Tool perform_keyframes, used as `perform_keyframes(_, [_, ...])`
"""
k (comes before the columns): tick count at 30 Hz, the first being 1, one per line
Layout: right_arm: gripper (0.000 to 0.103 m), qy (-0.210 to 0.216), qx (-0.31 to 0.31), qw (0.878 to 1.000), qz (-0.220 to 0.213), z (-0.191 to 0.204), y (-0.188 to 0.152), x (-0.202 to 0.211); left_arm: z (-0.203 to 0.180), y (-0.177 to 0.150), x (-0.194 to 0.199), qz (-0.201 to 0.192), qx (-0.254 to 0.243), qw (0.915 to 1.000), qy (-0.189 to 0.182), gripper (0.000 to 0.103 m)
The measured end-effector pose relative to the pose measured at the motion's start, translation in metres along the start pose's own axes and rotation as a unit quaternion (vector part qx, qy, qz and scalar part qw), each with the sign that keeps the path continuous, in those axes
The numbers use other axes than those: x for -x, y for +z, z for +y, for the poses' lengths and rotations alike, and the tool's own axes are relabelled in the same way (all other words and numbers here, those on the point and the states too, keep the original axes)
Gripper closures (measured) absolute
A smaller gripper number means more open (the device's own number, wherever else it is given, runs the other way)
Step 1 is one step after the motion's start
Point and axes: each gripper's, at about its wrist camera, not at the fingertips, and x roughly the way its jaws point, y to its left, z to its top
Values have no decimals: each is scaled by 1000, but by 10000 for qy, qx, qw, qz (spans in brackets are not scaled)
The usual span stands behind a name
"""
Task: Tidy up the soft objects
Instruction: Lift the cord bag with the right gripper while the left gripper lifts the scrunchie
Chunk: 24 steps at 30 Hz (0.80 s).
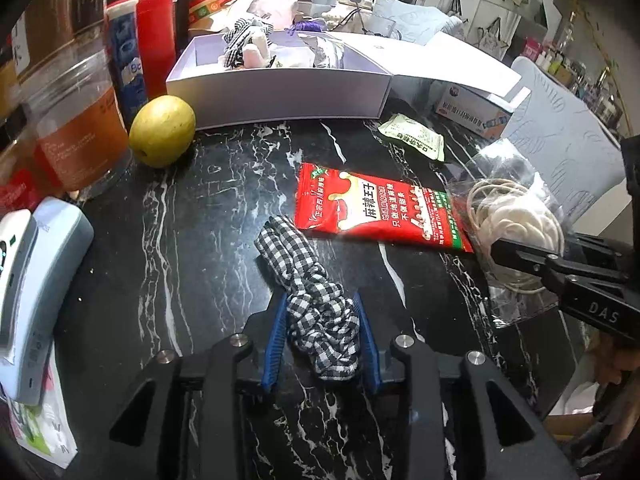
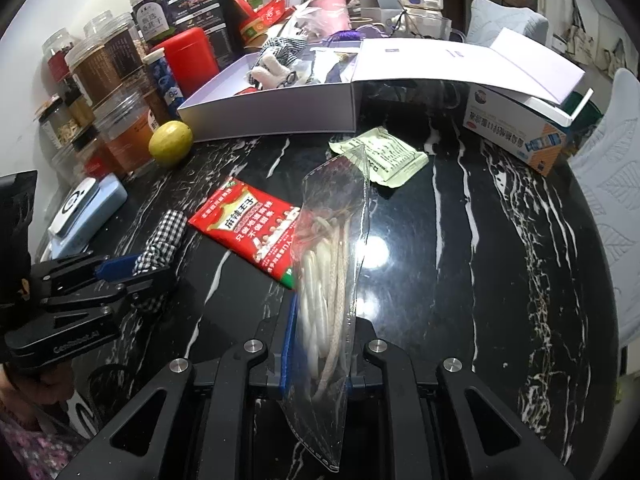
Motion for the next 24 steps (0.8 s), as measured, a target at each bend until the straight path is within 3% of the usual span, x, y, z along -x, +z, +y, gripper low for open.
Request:
perform_keyframes(5, [85, -14, -94, 9999, -49, -5, -1, 4, -4, 2, -3, -38, -45, 9997, 233, 70])
perform_keyframes(14, [85, 194, -144, 9995, -178, -5, -1, 15, -3, 1, 2, -15, 72, 9999, -118, 73])
perform_keyframes(24, [85, 375, -77, 9985, -390, 1, 6, 30, -13, 15, 37, -362, -8, 9983, -448, 73])
